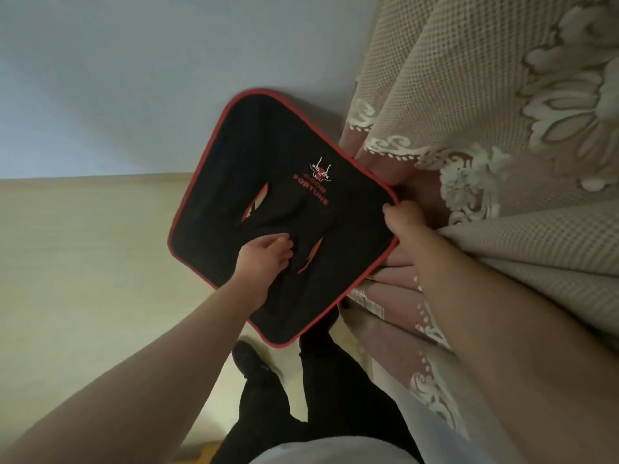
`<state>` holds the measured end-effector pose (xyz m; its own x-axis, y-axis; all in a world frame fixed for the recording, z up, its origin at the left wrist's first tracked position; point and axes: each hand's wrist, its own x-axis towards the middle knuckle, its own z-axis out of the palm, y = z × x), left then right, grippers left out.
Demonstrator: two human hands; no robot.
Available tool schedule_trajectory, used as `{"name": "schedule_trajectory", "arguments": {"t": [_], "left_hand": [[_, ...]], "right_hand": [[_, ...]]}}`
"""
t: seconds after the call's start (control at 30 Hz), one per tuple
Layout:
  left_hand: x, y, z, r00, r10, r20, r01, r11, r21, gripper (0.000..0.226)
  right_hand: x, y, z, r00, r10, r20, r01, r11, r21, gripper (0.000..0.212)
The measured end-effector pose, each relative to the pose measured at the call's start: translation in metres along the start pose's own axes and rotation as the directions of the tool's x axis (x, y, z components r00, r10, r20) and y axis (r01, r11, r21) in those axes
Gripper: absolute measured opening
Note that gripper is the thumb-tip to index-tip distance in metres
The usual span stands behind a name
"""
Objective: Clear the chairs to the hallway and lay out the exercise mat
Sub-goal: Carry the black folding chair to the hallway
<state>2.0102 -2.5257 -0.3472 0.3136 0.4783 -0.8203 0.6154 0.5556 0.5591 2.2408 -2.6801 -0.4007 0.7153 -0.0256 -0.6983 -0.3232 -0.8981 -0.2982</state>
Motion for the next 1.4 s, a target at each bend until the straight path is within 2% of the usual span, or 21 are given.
{"name": "schedule_trajectory", "arguments": {"t": [0.17,0.33,0.47,0.77,0.97,1.1,1.27,1.4], "left_hand": [[-0.008,-0.007,-0.011,1.0,0.014,-0.001,-0.014,0.999,0.047,0.017],[-0.02,-0.006,-0.026,1.0,0.012,0.009,-0.012,1.0,0.028,0.021],[-0.034,-0.006,-0.038,0.997,0.009,0.08,-0.008,1.0,-0.017,0.03],[-0.057,-0.025,-0.058,0.98,0.032,0.199,-0.039,0.999,0.03,0.053],[-0.073,-0.036,-0.082,0.984,0.145,0.098,-0.168,0.942,0.29,0.033],[-0.084,-0.038,-0.098,0.969,0.243,0.037,-0.239,0.897,0.371,0.031],[-0.093,-0.042,-0.128,0.937,0.348,-0.04,-0.3,0.856,0.422,0.019],[-0.096,-0.046,-0.159,0.916,0.393,-0.087,-0.304,0.817,0.49,0.023]], "right_hand": [[-0.036,0.003,0.015,0.994,-0.097,0.051,0.09,0.989,0.118,0.052],[-0.081,-0.001,0.029,0.99,-0.065,0.125,0.04,0.981,0.192,0.065],[-0.118,-0.004,0.044,0.978,-0.043,0.206,-0.015,0.963,0.269,0.072],[-0.174,-0.015,0.068,0.96,-0.129,0.247,0.03,0.929,0.369,0.07],[-0.219,-0.023,0.085,0.938,-0.22,0.266,0.103,0.914,0.393,0.051],[-0.248,-0.03,0.098,0.918,-0.249,0.309,0.135,0.928,0.346,0.047],[-0.279,-0.043,0.118,0.895,-0.261,0.361,0.129,0.928,0.351,0.053],[-0.307,-0.054,0.137,0.88,-0.308,0.36,0.188,0.925,0.331,0.043]]}}
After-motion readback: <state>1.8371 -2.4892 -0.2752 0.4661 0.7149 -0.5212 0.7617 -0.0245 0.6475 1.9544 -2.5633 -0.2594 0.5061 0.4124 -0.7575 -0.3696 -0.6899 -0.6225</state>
